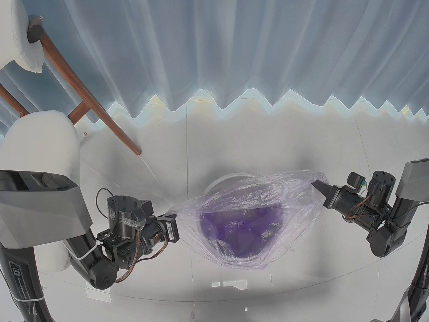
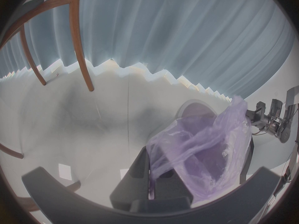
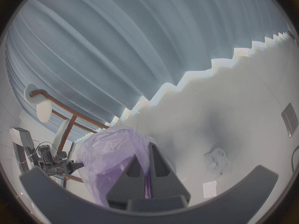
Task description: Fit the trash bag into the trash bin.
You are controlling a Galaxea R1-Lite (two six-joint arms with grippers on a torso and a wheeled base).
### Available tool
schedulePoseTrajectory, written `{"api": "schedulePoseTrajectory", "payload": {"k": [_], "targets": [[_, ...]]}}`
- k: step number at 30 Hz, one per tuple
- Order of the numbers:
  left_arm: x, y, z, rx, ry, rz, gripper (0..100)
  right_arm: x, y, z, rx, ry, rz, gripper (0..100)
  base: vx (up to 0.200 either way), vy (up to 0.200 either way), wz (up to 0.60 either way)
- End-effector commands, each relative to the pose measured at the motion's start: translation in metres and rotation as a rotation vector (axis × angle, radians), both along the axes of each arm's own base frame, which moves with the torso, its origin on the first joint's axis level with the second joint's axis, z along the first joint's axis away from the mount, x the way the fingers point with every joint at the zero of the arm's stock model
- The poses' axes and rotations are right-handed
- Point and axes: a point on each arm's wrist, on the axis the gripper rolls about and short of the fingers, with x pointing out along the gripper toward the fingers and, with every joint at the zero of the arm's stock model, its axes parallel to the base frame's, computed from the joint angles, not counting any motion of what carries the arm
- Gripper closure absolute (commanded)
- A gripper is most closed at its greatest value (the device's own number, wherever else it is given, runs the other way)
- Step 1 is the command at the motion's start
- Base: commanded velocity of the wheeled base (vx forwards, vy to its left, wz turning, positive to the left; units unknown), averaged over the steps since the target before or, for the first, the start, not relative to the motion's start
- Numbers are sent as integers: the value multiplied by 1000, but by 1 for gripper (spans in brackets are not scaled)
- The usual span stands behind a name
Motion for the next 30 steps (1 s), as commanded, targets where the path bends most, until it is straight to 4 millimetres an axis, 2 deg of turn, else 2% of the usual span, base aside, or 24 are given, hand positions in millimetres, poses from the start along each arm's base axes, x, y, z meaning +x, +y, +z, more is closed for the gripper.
{"api": "schedulePoseTrajectory", "payload": {"k": [1, 6, 14, 24, 30], "targets": [[13, -3, 6, -30, -46, -1, 100, 18, 4, -2, 14, -36, -1, 100, 0, 0, 0], [29, -11, 8, -60, -71, -13, 100, 37, 9, -3, 39, -39, 5, 100, 0, 0, 0], [41, -16, 18, -153, -39, -7, 100, 63, 16, 12, 98, -31, 4, 100, 0, 0, 0], [64, 2, 35, -178, -35, 72, 100, 95, 18, 21, 95, 2, -6, 100, 0, 0, 0], [64, 6, 27, -162, 12, 87, 100, 105, 18, 17, 77, 79, -45, 100, 0, 0, 0]]}}
